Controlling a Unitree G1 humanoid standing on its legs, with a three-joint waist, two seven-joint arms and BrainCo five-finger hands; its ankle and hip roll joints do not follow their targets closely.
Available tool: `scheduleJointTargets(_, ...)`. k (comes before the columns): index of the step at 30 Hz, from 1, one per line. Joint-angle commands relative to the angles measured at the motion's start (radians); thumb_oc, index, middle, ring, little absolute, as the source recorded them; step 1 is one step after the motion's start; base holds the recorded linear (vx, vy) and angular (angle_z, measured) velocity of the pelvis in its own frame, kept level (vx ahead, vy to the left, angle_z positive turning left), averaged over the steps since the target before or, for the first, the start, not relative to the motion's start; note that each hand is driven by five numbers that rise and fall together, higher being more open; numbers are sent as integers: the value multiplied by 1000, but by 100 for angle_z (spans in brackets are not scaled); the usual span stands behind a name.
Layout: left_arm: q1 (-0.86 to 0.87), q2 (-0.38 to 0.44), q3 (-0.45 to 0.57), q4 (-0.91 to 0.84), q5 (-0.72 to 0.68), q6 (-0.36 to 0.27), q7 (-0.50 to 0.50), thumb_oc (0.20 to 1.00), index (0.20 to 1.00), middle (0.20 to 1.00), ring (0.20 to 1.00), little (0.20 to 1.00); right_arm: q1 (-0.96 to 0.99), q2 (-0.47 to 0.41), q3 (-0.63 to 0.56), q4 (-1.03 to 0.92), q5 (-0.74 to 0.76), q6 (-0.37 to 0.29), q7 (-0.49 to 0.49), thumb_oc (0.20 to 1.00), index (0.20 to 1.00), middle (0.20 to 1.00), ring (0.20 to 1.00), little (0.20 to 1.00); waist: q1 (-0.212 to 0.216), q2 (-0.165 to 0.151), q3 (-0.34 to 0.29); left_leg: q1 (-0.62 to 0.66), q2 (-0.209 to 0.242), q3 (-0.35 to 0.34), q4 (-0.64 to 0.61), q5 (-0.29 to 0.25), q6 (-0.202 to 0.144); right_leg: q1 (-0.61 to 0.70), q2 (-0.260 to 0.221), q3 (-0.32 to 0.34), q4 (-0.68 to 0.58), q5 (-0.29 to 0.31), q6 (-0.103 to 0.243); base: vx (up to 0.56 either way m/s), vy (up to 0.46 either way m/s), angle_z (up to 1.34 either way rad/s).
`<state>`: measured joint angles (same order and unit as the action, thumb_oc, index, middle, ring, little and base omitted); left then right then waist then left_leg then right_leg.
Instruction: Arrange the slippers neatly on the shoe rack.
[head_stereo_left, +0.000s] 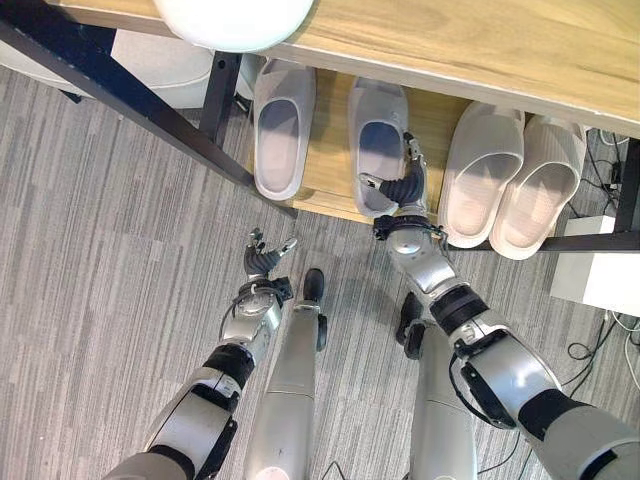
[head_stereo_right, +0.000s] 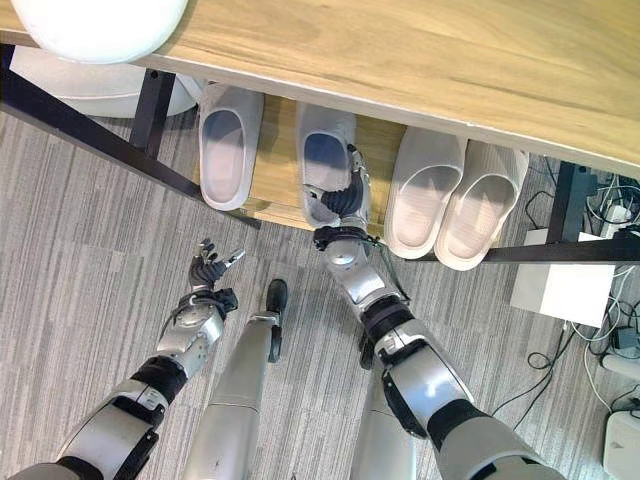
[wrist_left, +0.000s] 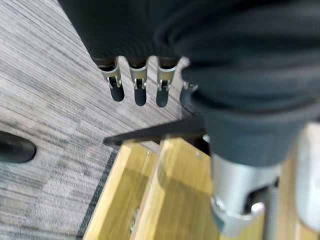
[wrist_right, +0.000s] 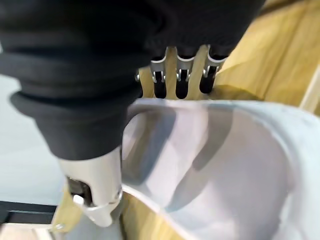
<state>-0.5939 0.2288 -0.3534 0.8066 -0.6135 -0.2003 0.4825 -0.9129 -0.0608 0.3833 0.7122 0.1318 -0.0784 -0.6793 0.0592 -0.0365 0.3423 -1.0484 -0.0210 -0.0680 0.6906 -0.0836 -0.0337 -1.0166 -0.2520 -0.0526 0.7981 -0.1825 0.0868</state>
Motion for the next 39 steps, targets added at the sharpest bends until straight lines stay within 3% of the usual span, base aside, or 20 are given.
scheduleJointTargets(1,-46,-15,-1,40,-22,-34,37,1000,1000,1000,1000,1000,-75,47,34,14,49,-53,0,1000,1000,1000,1000,1000,27,34,22,-8,-18,-6,-6,-65,25,43,27,-32,-4,-83,-23,0,0,0)
scheduleJointTargets(7,-93,-24,-8,79,-27,-42,55,1000,1000,1000,1000,1000,-168,126,30,99,116,-78,-12,1000,1000,1000,1000,1000,46,47,28,-16,-29,-8,-2,-56,27,37,17,-30,13,-84,-20,0,5,1)
scheduleJointTargets(18,-7,5,-26,40,-19,-67,16,1000,1000,1000,1000,1000,-277,155,3,196,119,-68,-18,1000,1000,1000,1000,1000,116,62,32,4,-55,-31,-8,-50,27,68,-5,-48,32,-99,-16,5,-11,11)
scheduleJointTargets(23,15,6,-26,40,-13,-65,5,1000,1000,1000,1000,1000,-262,144,4,196,116,-64,-15,1000,1000,1000,1000,1000,123,65,32,37,-65,-37,-26,-45,26,102,-10,-57,28,-104,-16,6,-6,7)
scheduleJointTargets(29,19,-3,-25,62,-1,-47,-2,1000,1000,1000,1000,1000,-167,109,28,134,100,-55,-7,1000,1000,1000,1000,1000,111,50,29,116,-52,-35,-76,-36,22,189,-2,-71,-30,-94,-18,3,-13,4)
scheduleJointTargets(39,3,-43,-30,97,30,-10,-13,1000,1000,1000,1000,1000,79,40,97,6,63,-25,72,1000,1000,1000,1000,1000,52,32,-5,347,-24,-29,-227,-3,7,433,15,-101,-209,-50,-5,31,-10,-6)
